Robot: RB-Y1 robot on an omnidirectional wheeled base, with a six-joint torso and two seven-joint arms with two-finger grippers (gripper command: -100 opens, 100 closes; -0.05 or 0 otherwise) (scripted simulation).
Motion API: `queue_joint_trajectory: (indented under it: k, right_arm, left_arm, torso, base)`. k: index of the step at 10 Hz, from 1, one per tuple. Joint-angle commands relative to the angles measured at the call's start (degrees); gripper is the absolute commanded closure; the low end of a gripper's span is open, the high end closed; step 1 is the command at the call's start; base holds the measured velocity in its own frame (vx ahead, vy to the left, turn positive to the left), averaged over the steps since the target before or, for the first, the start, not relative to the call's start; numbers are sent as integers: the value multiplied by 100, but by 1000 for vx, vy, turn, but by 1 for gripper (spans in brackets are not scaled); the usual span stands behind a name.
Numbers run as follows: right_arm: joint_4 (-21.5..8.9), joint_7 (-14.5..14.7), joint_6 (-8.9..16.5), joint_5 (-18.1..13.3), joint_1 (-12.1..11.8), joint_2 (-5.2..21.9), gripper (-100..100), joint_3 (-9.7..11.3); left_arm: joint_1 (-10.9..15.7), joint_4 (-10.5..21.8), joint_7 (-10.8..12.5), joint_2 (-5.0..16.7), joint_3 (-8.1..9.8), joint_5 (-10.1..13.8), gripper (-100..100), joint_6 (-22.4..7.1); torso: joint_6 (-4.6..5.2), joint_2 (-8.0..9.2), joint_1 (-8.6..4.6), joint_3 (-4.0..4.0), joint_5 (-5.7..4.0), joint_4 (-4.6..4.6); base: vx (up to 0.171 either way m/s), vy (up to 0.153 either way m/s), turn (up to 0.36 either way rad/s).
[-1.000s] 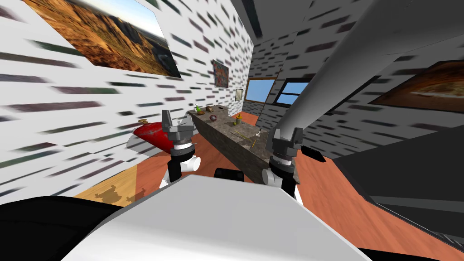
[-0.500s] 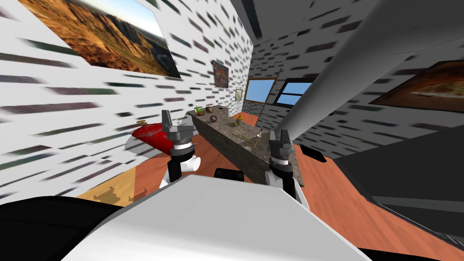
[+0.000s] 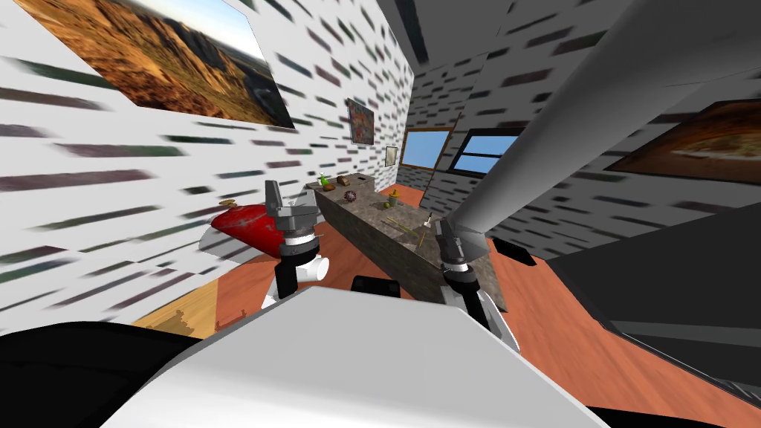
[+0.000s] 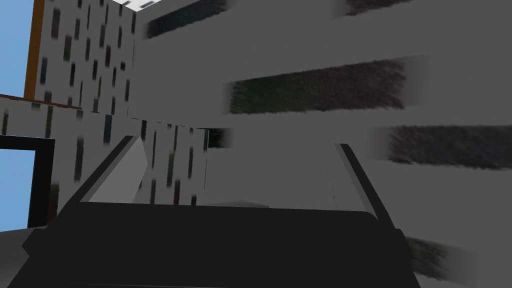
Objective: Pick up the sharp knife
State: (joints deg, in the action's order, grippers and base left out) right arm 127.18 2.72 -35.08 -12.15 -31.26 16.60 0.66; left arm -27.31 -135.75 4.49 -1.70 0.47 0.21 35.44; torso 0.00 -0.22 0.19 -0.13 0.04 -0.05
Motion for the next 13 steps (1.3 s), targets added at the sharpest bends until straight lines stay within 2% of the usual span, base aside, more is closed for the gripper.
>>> queue_joint_trajectory:
  k: [1,3,4,6,7,8,9,10,11,13]
  right_arm:
    - [-76,40,28,-82,31,215,-100,-51]
    - [-337,209,24,-421,5,588,-100,-130]
    - [-337,209,24,-421,5,700,-100,-130]
    - [-618,387,24,-778,-20,1087,-100,-213]
    - [-618,387,24,-778,-20,1192,-100,-213]
    - [-768,478,27,-959,-31,1394,-100,-253]
    - [-768,478,27,-959,-31,1439,-100,-253]
    - [-925,571,34,-1141,-41,1653,-100,-291]
    - [-925,571,34,-1141,-41,1687,-100,-291]
    - [-1263,763,61,-1501,-53,2080,-100,-357]
  left_arm:
    - [0,0,0,0,0,0,0,0]
    - [0,0,0,0,0,0,0,0]
    - [0,0,0,0,0,0,0,0]
    - [0,0,0,0,0,0,0,0]
    - [0,0,0,0,0,0,0,0]
    - [0,0,0,0,0,0,0,0]
    - [0,0,0,0,0,0,0,0]
    - [0,0,0,0,0,0,0,0]
    - [0,0,0,0,0,0,0,0]
    - [0,0,0,0,0,0,0,0]
  torso:
    - [0,0,0,0,0,0]
    - [0,2,-3,1,0,0]
    - [0,0,4,0,1,0]
    - [-1,-3,-3,-2,0,0]
    - [0,-3,-2,-2,0,-1]
    - [-1,0,-6,0,-1,0]
    - [-1,-1,-3,0,0,0]
    - [-1,3,-2,1,0,0]
    - [0,-1,1,-1,1,0]
    - [0,6,4,3,1,1]
  base:
    - [52,49,-15]
    - [54,61,-29]
    - [53,47,-21]
    - [65,52,-29]
    - [51,40,-21]
    - [56,50,-19]
    - [44,54,-15]
    - [59,64,-26]
    - [36,50,-46]
    - [54,91,-32]
